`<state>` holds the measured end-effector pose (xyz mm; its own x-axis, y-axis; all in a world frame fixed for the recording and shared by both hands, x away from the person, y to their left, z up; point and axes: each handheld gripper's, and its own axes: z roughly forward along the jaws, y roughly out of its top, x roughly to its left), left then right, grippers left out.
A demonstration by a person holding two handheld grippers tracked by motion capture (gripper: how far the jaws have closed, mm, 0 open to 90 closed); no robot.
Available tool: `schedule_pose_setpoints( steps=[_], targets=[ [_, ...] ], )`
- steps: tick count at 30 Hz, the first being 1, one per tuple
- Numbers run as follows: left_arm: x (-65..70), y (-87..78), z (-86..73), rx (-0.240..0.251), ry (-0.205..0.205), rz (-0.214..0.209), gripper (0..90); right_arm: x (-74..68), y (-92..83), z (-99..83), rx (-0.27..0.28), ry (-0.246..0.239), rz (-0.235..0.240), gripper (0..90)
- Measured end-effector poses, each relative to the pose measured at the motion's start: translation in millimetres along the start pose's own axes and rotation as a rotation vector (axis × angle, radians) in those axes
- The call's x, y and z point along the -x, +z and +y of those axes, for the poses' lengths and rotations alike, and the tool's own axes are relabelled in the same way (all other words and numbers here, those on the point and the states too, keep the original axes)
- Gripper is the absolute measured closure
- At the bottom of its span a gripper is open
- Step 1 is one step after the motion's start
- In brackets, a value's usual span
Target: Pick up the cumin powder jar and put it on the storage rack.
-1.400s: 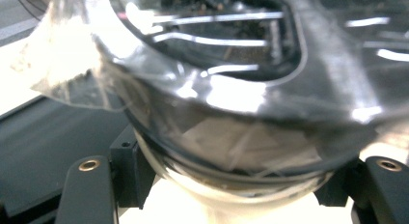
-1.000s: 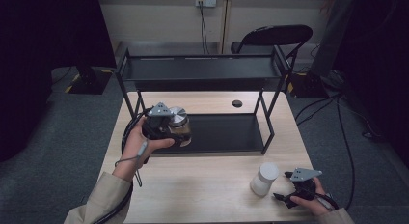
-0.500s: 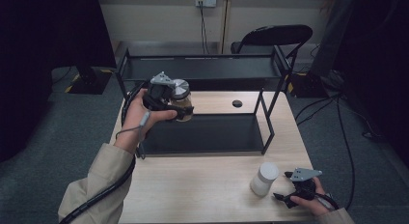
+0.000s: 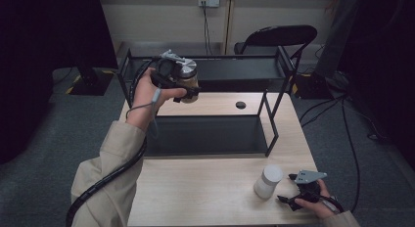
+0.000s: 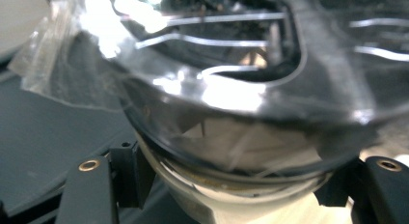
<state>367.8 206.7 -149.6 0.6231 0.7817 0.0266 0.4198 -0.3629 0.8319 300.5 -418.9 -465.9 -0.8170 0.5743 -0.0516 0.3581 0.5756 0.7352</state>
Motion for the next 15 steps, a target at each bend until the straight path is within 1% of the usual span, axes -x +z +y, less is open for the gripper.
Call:
schedule_pose_setpoints(
  steps=[4, 10, 11, 13, 15],
  targets=[
    [1.4, 1.3, 11.8, 0.0, -0.009, 0.043, 30.9, 0.0, 0.0, 0.0, 0.0, 0.0, 0.0, 0.0],
    [0.6, 6.8, 24.4, 0.003, -0.034, 0.083, 30.9, 0.0, -0.1, 0.3, -0.002, 0.001, 0.001, 0.0],
    [0.3, 9.5, 26.7, 0.001, -0.049, 0.092, 30.8, 0.0, -0.1, 0.3, -0.002, 0.001, 0.001, 0.0],
    [-0.9, 13.3, 29.8, -0.001, -0.058, 0.106, 30.9, 0.0, -0.1, 0.3, -0.002, 0.001, 0.001, 0.0],
    [-2.8, 17.5, 31.2, 0.009, -0.077, 0.118, 30.9, 0.0, -0.1, 0.3, -0.002, 0.001, 0.001, 0.0]
  ],
)
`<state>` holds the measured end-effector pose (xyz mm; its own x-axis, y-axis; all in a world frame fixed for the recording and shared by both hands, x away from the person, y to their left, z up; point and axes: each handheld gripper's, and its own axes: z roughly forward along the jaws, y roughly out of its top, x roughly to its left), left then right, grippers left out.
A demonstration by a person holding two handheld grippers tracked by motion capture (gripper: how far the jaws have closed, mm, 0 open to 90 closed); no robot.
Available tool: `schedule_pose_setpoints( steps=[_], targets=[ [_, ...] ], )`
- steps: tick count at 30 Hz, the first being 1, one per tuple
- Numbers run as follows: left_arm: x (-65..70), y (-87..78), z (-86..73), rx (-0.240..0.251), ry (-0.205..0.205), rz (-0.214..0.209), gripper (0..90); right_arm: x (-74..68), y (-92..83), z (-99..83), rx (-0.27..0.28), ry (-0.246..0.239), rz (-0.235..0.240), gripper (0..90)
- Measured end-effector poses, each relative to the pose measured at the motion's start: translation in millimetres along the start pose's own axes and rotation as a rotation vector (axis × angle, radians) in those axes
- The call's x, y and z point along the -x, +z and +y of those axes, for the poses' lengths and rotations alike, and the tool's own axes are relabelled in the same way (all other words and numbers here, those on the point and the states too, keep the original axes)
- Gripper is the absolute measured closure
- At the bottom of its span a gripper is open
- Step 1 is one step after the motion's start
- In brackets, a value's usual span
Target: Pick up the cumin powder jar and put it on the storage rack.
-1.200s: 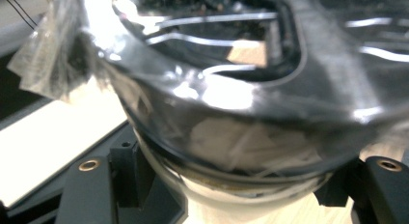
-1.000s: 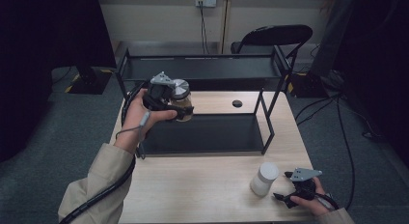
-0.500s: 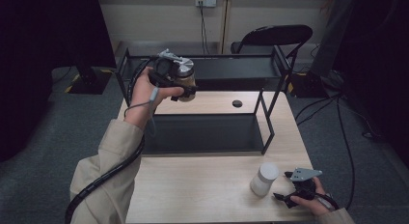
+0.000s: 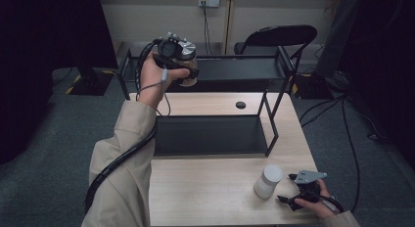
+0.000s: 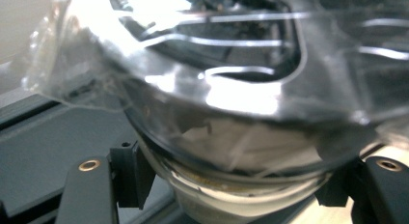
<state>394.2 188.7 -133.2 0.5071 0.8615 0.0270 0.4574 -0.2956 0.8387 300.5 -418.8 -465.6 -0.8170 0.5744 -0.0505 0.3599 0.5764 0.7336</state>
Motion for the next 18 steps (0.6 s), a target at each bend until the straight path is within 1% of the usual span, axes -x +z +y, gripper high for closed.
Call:
schedule_pose_setpoints(
  steps=[4, 8, 11, 18],
  targets=[
    [-1.9, 9.7, 5.8, -0.008, -0.025, 0.031, 30.9, 0.0, 0.0, 0.0, 0.0, 0.0, 0.0, 0.0],
    [-4.6, 18.6, 8.4, -0.006, -0.049, 0.052, 30.9, 0.0, 0.0, 0.0, 0.0, 0.0, 0.0, 0.0],
    [-4.7, 22.6, 10.5, -0.012, -0.054, 0.066, 30.8, 0.0, 0.0, 0.0, 0.0, 0.0, 0.0, 0.0],
    [-5.4, 29.2, 11.3, -0.017, -0.06, 0.064, 30.9, 0.0, 0.0, 0.0, 0.0, 0.0, 0.0, 0.0]
  ],
)
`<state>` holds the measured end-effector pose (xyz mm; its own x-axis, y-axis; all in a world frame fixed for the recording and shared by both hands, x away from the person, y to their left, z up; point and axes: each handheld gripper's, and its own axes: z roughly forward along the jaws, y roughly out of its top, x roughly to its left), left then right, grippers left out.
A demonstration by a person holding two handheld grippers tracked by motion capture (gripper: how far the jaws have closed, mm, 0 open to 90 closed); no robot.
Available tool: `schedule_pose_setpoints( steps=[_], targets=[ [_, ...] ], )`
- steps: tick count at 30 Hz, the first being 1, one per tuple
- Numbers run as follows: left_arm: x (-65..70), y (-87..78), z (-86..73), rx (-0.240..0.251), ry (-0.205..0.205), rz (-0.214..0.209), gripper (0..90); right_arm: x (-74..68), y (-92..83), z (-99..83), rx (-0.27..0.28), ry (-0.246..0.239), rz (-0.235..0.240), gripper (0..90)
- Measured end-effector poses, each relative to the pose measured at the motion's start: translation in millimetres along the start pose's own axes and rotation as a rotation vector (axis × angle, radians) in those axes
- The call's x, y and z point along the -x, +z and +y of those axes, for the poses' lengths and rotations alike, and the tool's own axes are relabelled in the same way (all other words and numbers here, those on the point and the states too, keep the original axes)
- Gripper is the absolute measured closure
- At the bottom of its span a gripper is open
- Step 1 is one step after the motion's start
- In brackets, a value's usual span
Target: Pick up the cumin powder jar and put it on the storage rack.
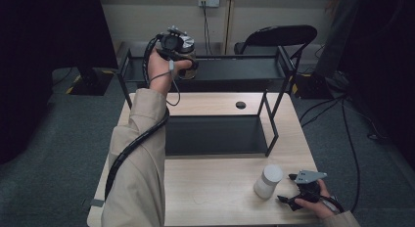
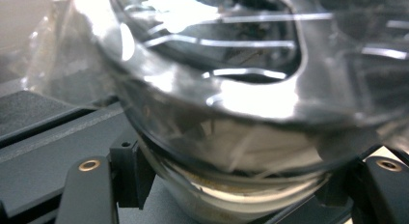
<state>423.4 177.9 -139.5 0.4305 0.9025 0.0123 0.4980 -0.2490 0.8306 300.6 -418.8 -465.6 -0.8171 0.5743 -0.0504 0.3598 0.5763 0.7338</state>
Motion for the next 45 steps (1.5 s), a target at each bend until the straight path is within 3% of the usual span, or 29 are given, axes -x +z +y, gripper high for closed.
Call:
schedule_pose_setpoints(
  steps=[6, 22, 29, 38, 45],
  targets=[
    [-1.3, 4.0, -2.7, 0.011, -0.009, -0.013, 30.8, 0.0, 0.0, 0.0, 0.0, 0.0, 0.0, 0.0],
    [1.9, 6.6, -8.7, 0.041, -0.006, 0.0, 30.4, 0.0, 0.0, 0.0, 0.0, 0.0, 0.0, 0.0],
    [3.2, 2.7, -12.7, 0.039, -0.042, 0.022, 15.0, 0.0, 0.0, 0.0, 0.0, 0.0, 0.0, 0.0],
    [8.6, -11.4, -29.7, 0.073, -0.033, 0.028, 2.3, 0.0, 0.0, 0.0, 0.0, 0.0, 0.0, 0.0],
    [8.0, -24.4, -46.2, 0.093, 0.032, -0.02, 0.6, -0.1, 0.1, -0.2, 0.002, -0.001, -0.001, 0.0]
  ],
)
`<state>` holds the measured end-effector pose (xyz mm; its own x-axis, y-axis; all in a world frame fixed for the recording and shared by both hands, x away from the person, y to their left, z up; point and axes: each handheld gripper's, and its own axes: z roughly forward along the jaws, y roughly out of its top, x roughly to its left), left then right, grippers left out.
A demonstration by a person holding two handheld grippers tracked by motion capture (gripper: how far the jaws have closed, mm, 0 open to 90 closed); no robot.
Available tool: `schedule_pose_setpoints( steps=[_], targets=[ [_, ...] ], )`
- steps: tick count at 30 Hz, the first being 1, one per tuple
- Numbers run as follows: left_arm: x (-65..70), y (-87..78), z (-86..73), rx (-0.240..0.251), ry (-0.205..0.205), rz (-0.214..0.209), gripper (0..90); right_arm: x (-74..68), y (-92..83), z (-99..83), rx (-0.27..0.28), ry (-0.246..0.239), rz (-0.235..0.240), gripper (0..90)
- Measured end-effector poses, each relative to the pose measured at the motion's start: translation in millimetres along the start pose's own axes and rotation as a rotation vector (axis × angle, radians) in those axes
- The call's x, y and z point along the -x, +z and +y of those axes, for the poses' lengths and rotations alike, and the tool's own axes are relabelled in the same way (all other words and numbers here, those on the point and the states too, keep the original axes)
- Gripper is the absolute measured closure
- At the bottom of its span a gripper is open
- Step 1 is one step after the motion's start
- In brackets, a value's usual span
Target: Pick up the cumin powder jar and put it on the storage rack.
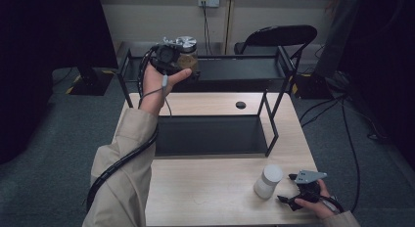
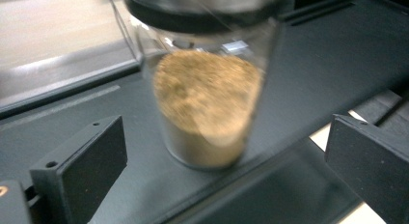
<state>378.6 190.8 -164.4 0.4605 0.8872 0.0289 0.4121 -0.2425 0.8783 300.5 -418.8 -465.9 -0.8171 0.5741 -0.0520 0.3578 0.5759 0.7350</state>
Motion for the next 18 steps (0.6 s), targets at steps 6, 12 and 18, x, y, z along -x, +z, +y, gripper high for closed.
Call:
schedule_pose_setpoints(
  steps=[6, 12, 18],
  targets=[
    [2.5, -12.1, -17.7, 0.02, 0.037, -0.023, 0.6, 0.0, 0.0, 0.0, 0.0, 0.0, 0.0, 0.0],
    [-2.4, -21.4, -40.4, 0.029, 0.049, -0.035, 0.6, -0.1, 0.0, 0.0, 0.0, 0.0, 0.0, 0.0],
    [-7.6, -24.7, -65.0, 0.012, 0.075, -0.065, 0.5, -0.2, 0.1, -0.3, 0.002, 0.001, -0.001, 0.0]
  ],
)
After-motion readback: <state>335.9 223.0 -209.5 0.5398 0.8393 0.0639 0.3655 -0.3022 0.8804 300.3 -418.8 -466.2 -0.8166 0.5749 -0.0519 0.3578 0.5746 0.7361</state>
